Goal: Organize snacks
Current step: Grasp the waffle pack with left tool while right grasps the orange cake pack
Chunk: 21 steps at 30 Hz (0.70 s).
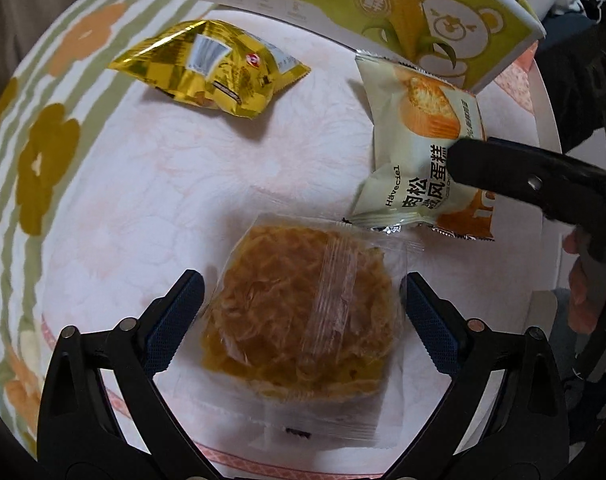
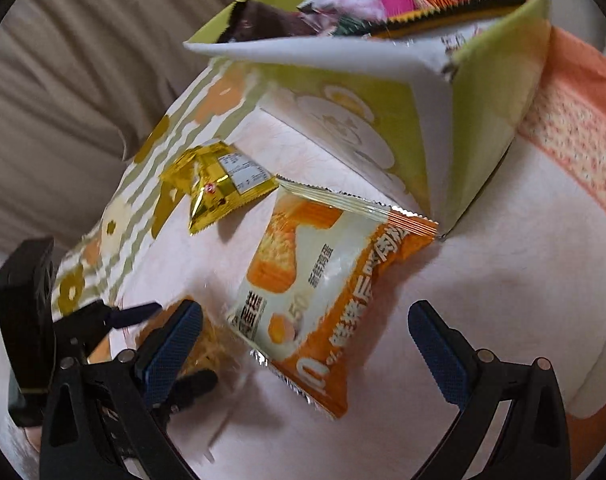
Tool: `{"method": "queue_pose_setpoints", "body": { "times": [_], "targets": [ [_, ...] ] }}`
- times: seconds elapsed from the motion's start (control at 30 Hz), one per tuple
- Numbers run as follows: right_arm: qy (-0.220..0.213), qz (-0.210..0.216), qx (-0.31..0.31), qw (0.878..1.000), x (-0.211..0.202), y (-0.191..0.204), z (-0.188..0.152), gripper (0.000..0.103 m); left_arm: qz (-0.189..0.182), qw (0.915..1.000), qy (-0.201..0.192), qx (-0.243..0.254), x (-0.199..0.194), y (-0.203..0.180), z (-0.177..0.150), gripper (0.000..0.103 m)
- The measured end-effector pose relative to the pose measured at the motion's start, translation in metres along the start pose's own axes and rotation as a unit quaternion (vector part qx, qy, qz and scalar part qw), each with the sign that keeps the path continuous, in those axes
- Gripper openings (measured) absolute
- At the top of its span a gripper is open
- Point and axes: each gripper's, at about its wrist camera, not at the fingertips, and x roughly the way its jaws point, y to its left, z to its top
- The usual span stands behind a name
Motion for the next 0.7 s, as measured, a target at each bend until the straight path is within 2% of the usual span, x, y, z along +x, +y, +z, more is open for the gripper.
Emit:
{"method": "queue_pose_setpoints", "body": {
  "times": [0.03, 0.1, 0.3, 0.4, 0.7],
  "targets": [
    [-0.001, -0.001, 0.001, 1.0, 0.001, 0.0, 0.0, 0.102, -0.003, 1.0, -0.002, 0.003, 0.001, 0.0, 0.0, 0.094],
    [-0.007, -0.005, 0.003, 1.0, 0.002, 0.003, 0.001, 0.102, -0.01, 0.9999, -0.002, 0.006, 0.002, -0.002, 0.001, 0.084],
    [-0.015, -0.023, -0.016, 1.0, 0.01, 0.015, 0.001, 0.102, -0.015, 0.9998, -0.009, -0.005, 0.0, 0.002, -0.002, 0.076],
    [-0.018, -0.028, -0.017, 0.999, 0.015, 0.019, 0.003, 0.102, -0.021, 0.9995, -0.018, -0.018, -0.005, 0.006, -0.005, 0.075],
    [0.003, -0.036, -0.012, 0.999, 0.029, 0.019, 0.009, 0.102, -0.004, 0.9968, -0.047, -0.065, -0.037, 0.018, -0.025, 0.075]
  ]
}}
